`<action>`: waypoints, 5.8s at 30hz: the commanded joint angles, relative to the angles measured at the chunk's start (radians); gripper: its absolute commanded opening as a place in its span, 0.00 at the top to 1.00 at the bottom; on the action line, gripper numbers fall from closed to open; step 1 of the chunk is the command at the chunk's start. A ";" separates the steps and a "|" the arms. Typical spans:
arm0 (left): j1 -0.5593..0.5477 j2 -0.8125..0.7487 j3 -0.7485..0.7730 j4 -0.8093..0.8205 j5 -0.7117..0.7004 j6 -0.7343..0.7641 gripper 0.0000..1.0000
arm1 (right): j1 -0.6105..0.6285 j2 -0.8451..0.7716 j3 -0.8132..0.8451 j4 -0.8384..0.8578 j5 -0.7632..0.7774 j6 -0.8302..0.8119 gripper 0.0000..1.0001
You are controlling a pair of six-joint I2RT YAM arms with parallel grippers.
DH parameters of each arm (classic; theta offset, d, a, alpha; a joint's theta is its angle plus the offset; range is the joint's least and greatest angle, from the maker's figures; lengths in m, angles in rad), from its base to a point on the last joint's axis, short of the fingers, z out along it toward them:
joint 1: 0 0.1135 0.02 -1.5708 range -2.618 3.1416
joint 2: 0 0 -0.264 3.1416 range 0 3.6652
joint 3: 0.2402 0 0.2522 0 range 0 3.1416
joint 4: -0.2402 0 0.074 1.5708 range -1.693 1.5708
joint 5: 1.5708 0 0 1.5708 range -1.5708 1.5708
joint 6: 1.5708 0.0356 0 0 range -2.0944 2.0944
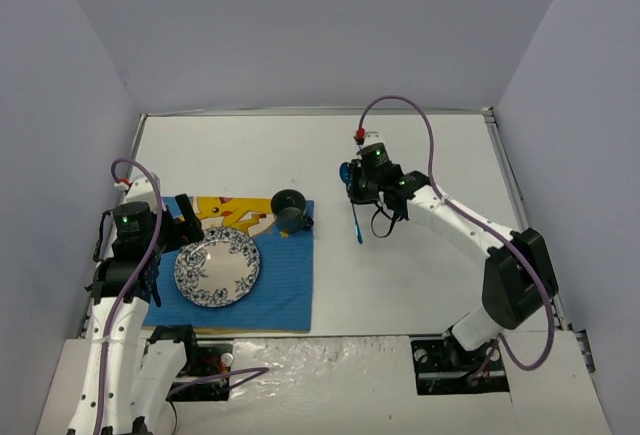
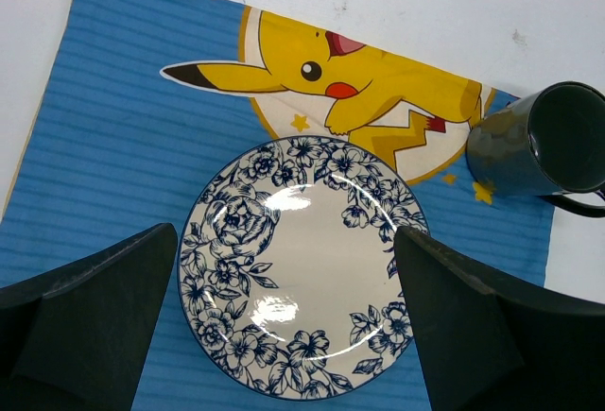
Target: Set the dinner table for one person
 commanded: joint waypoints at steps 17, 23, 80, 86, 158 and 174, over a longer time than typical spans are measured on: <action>-0.003 -0.026 0.023 0.042 -0.019 0.004 0.03 | 0.621 0.053 0.087 -0.049 0.469 0.666 1.00; -0.002 -0.029 0.023 0.042 -0.020 0.004 0.03 | 0.664 0.177 0.141 -0.048 0.470 0.711 1.00; -0.003 -0.040 0.021 0.042 -0.014 0.005 0.03 | 0.635 0.077 0.135 -0.072 0.507 0.471 0.44; -0.002 -0.037 0.020 0.044 -0.008 0.005 0.03 | 0.451 -0.102 0.143 -0.072 0.411 0.193 0.39; -0.008 -0.031 0.058 0.007 0.107 -0.076 0.03 | -0.223 0.205 0.159 0.039 -0.025 -0.244 1.00; -0.311 0.079 0.275 0.188 0.165 -0.393 0.03 | 0.074 -0.266 -0.046 0.116 0.027 0.094 1.00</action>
